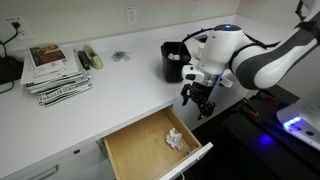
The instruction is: Pick up the crumpled paper from the open drawer and put it on the table top
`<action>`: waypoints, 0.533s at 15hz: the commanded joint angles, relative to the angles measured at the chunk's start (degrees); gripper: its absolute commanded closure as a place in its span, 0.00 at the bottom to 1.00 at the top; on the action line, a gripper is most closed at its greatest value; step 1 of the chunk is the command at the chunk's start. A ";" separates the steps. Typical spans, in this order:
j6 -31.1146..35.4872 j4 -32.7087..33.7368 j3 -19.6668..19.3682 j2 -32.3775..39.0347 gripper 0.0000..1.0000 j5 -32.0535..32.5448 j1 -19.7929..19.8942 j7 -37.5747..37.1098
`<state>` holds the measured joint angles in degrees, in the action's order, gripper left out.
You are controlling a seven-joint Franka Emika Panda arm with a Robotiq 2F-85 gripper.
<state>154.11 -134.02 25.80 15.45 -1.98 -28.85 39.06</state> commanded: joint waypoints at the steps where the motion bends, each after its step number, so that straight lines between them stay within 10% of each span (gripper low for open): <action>1: 1.37 4.57 0.32 6.63 0.00 7.59 -0.06 -4.46; 8: -0.03 14.81 0.05 17.43 0.00 16.03 -1.92 -8.28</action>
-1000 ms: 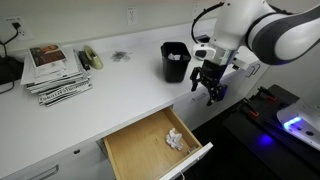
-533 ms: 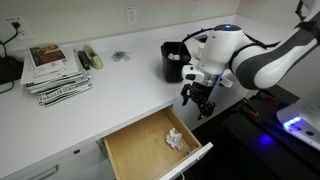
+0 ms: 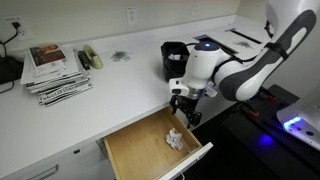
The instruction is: Pick up the crumpled paper from the open drawer and put it on the table top
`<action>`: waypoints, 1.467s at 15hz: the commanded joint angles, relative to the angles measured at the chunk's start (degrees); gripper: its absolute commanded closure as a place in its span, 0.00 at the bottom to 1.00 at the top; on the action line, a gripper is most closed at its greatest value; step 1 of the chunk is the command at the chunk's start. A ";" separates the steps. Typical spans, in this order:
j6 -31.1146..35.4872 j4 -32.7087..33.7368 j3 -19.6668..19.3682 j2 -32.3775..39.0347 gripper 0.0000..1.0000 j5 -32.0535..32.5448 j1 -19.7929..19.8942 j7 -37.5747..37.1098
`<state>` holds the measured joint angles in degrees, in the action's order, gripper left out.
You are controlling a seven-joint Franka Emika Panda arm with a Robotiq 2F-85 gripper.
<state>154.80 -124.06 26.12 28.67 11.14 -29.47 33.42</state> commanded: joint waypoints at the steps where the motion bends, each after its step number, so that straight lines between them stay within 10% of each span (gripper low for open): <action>1: -0.97 6.20 -0.55 5.62 0.00 3.65 -1.88 -3.12; 21: -10.62 20.99 -6.00 18.87 0.00 7.85 -9.17 -10.35; 22: -11.37 21.32 -5.79 19.14 0.25 7.81 -9.05 -10.06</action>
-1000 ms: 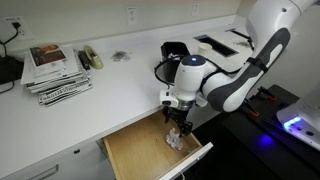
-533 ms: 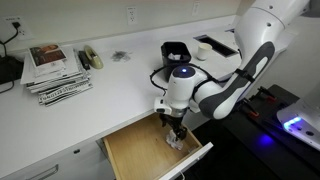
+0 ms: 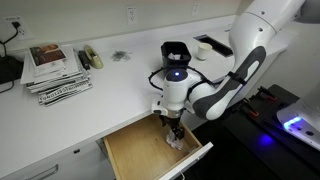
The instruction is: Pick up the crumpled paper from the open drawer and put it on the table top
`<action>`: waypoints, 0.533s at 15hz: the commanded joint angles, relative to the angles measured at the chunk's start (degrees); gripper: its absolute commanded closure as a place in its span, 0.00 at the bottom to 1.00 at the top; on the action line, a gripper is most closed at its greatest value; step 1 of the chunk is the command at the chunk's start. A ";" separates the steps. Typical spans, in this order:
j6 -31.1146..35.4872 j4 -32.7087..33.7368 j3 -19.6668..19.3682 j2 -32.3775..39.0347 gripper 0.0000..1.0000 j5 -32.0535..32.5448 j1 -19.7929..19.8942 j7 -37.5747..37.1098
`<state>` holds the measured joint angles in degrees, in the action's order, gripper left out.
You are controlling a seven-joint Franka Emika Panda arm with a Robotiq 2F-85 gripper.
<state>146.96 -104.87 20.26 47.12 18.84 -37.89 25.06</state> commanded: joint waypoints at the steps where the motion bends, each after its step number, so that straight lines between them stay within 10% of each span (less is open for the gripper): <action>1: -4.32 2.48 0.00 0.86 0.26 0.17 -0.81 -1.88; 8: -6.72 4.11 0.03 1.88 0.81 0.21 -0.95 -2.01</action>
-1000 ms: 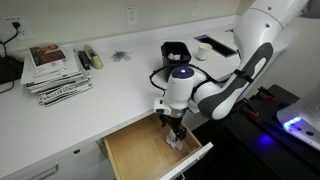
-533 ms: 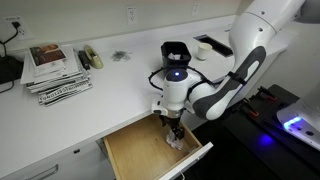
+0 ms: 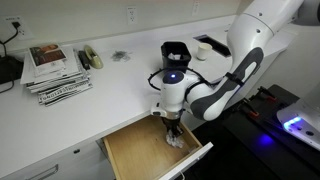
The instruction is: Pick up the crumpled paper from the open drawer and put it on the table top
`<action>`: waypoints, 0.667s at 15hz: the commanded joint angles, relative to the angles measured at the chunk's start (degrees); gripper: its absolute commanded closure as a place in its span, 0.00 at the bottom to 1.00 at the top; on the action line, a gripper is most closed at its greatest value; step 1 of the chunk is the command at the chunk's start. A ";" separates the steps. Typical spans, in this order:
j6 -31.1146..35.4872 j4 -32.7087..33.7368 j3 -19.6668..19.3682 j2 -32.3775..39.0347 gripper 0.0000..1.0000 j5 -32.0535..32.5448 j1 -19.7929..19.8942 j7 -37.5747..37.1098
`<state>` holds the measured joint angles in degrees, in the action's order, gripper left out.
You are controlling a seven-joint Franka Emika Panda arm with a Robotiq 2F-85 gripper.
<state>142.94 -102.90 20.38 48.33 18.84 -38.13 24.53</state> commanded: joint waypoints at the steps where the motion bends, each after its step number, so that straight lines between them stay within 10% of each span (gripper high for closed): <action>1: -2.92 2.40 -0.14 0.78 0.88 0.28 -0.79 -1.51; 10: -3.70 0.22 -2.00 -4.98 0.99 2.91 -4.32 -6.19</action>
<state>141.74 -101.07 20.22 48.25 19.63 -39.56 22.95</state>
